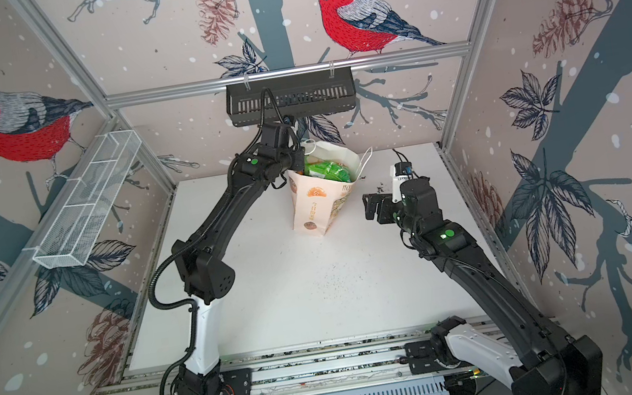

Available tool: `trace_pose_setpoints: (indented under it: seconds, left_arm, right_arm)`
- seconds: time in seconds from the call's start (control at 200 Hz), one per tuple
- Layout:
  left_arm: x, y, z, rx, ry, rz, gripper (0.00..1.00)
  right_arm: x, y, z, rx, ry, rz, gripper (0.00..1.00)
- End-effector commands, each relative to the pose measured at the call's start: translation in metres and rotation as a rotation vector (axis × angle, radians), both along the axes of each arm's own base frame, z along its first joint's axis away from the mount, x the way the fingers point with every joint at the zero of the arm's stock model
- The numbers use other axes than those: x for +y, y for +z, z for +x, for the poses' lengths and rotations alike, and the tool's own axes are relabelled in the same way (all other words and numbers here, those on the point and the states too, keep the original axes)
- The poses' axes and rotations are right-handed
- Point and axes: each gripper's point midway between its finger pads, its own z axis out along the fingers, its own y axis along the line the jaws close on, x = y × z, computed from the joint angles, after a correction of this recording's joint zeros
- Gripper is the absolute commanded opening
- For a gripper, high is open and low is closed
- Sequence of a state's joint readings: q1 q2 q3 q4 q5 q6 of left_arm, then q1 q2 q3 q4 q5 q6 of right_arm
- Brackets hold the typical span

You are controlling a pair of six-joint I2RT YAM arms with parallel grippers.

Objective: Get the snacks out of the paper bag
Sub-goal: 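Grip the bag rim with the left gripper while the right gripper moves over it, then lower the right gripper into the bag and grasp the green chip bag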

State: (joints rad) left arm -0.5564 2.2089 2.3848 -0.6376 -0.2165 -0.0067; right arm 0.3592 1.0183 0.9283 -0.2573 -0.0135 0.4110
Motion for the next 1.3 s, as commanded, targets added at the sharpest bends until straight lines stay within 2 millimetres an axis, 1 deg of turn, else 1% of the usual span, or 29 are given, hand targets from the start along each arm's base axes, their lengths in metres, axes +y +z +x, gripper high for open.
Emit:
trace_pose_setpoints:
  seconds: [0.0, 0.13, 0.2, 0.31, 0.385, 0.515, 0.595, 0.71, 0.821, 0.976, 1.081, 1.131, 1.146, 1.171, 1.211, 1.296]
  left_arm:
    - [0.010, 0.058, 0.011, -0.202, 0.010, 0.034, 0.00]
    - [0.004, 0.065, 0.006, -0.211, -0.030, 0.023, 0.00]
    - [-0.004, 0.061, 0.001, -0.193, -0.065, 0.010, 0.00]
    - [-0.022, 0.045, -0.010, -0.163, -0.108, 0.031, 0.00]
    - [-0.033, 0.033, -0.018, -0.133, -0.125, 0.034, 0.00]
    - [-0.047, 0.015, -0.030, -0.063, -0.158, 0.004, 0.00]
    - [-0.052, 0.010, -0.036, -0.046, -0.167, 0.007, 0.00]
    - [-0.059, 0.004, -0.045, -0.038, -0.175, 0.025, 0.00]
    - [-0.066, 0.000, -0.054, -0.027, -0.190, 0.034, 0.00]
    - [-0.069, -0.002, -0.064, -0.019, -0.192, 0.033, 0.00]
    - [-0.069, -0.004, -0.070, -0.008, -0.192, 0.014, 0.00]
    - [-0.067, -0.006, -0.071, -0.002, -0.184, 0.006, 0.00]
    - [-0.067, -0.008, -0.072, 0.001, -0.182, 0.004, 0.00]
    - [-0.066, -0.008, -0.073, 0.002, -0.179, 0.001, 0.00]
    - [-0.064, -0.010, -0.073, 0.003, -0.172, -0.002, 0.00]
    - [-0.054, -0.012, -0.071, -0.009, -0.102, -0.012, 0.00]
  right_arm:
    - [0.017, 0.016, 0.006, -0.045, 0.046, 0.049, 0.99]
    - [0.033, 0.023, 0.008, -0.054, 0.094, 0.108, 0.99]
    - [0.038, 0.027, 0.007, -0.059, 0.107, 0.149, 0.97]
    - [0.045, 0.028, 0.007, -0.061, 0.124, 0.183, 0.95]
    - [0.050, 0.024, 0.007, -0.049, 0.132, 0.195, 0.95]
    - [0.060, 0.016, 0.006, -0.033, 0.162, 0.207, 0.91]
    - [0.068, 0.010, 0.004, -0.030, 0.184, 0.228, 0.89]
    - [0.073, 0.000, 0.007, -0.027, 0.192, 0.269, 0.79]
    - [0.083, -0.006, 0.009, -0.020, 0.227, 0.311, 0.75]
    - [0.094, -0.014, 0.014, -0.020, 0.241, 0.315, 0.74]
    - [0.098, -0.025, 0.019, -0.001, 0.229, 0.321, 0.73]
    - [0.099, -0.025, 0.021, 0.001, 0.229, 0.325, 0.73]
    - [0.102, -0.032, 0.023, 0.019, 0.230, 0.319, 0.73]
    - [0.103, -0.037, 0.024, 0.032, 0.232, 0.316, 0.73]
    - [0.106, -0.040, 0.025, 0.040, 0.235, 0.311, 0.72]
    - [0.109, -0.046, 0.026, 0.056, 0.235, 0.301, 0.71]
